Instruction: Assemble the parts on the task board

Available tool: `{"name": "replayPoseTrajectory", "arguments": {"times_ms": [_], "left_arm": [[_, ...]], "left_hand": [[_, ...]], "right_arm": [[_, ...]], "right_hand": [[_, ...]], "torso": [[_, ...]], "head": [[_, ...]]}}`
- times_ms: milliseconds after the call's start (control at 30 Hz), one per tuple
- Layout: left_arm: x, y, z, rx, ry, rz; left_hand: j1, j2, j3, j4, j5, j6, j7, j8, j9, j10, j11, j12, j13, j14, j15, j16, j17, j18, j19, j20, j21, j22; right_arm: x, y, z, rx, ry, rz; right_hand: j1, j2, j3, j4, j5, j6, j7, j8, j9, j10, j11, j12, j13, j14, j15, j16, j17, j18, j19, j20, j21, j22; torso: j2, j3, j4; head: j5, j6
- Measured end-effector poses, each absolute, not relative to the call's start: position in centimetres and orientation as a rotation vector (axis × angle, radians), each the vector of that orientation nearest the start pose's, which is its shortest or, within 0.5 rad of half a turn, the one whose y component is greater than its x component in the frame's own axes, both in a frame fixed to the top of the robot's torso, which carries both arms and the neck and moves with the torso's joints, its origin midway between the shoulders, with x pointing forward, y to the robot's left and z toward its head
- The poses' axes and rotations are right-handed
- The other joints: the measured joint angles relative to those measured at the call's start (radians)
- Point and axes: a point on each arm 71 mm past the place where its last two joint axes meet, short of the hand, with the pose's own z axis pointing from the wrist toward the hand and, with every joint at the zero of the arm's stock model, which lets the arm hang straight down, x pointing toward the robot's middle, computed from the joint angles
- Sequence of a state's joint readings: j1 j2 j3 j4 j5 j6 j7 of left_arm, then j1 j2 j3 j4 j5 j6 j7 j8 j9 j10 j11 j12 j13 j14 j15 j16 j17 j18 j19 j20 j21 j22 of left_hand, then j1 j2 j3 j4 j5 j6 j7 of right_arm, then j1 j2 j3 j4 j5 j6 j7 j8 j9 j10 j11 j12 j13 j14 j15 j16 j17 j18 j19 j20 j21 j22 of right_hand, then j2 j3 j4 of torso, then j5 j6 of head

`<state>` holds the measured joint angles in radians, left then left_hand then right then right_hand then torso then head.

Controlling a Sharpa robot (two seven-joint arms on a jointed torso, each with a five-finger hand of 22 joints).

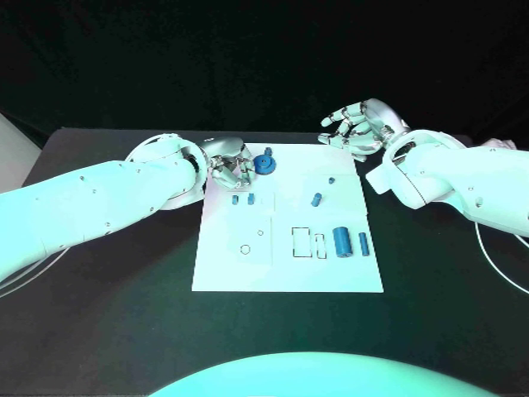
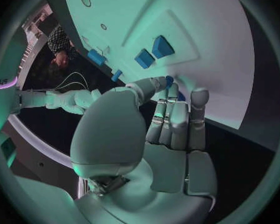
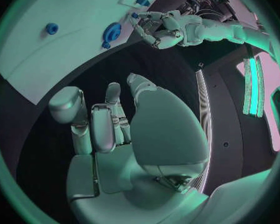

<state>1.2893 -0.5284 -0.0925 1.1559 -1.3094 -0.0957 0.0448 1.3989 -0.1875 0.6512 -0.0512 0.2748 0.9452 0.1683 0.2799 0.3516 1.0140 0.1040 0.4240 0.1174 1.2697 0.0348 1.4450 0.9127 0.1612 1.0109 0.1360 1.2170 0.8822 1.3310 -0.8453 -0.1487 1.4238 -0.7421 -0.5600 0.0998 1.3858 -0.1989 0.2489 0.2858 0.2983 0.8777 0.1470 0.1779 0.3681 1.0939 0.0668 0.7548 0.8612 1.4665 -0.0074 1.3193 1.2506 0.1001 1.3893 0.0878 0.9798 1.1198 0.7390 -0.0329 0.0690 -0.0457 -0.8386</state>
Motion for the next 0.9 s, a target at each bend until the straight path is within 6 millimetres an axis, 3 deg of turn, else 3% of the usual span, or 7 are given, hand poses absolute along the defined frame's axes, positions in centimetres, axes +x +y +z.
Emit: {"name": "replayPoseTrajectory", "arguments": {"times_ms": [200, 900], "left_arm": [[54.67, 13.21, -18.78, 0.244, 1.831, -0.764], [54.68, 13.34, -18.82, 0.235, 1.834, -0.766]], "left_hand": [[-0.014, -0.009, 0.003, 0.003, 0.001, -0.013, 0.005, -0.010, -0.002, -0.026, 0.016, -0.038, -0.015, -0.010, 0.010, -0.003, -0.019, 0.000, -0.011, 0.007, -0.010, -0.014], [-0.021, -0.016, 0.003, 0.003, 0.001, -0.010, 0.007, -0.014, 0.003, -0.038, 0.021, -0.055, -0.023, -0.025, 0.017, -0.005, -0.037, 0.000, -0.020, 0.012, -0.014, -0.023]], "right_arm": [[51.80, -24.77, -15.37, 0.484, 1.476, 0.876], [51.81, -24.79, -15.38, 0.485, 1.476, 0.875]], "right_hand": [[0.000, 0.000, 0.000, 0.000, 0.000, 0.000, 0.000, 0.000, 0.000, 0.000, 0.000, 0.000, 0.000, 0.000, 0.000, 0.000, 0.000, 0.000, 0.000, 0.000, 0.000, 0.000], [0.000, 0.000, 0.000, 0.000, 0.000, 0.000, 0.000, 0.000, 0.000, 0.000, 0.000, 0.000, 0.000, 0.000, 0.000, 0.000, 0.000, 0.000, 0.000, 0.000, 0.000, 0.000]], "torso": [[0.000, 0.0000, -0.0003], [0.000, 0.0000, -0.0006]], "head": [[0.001, 0.001], [0.002, 0.001]]}}
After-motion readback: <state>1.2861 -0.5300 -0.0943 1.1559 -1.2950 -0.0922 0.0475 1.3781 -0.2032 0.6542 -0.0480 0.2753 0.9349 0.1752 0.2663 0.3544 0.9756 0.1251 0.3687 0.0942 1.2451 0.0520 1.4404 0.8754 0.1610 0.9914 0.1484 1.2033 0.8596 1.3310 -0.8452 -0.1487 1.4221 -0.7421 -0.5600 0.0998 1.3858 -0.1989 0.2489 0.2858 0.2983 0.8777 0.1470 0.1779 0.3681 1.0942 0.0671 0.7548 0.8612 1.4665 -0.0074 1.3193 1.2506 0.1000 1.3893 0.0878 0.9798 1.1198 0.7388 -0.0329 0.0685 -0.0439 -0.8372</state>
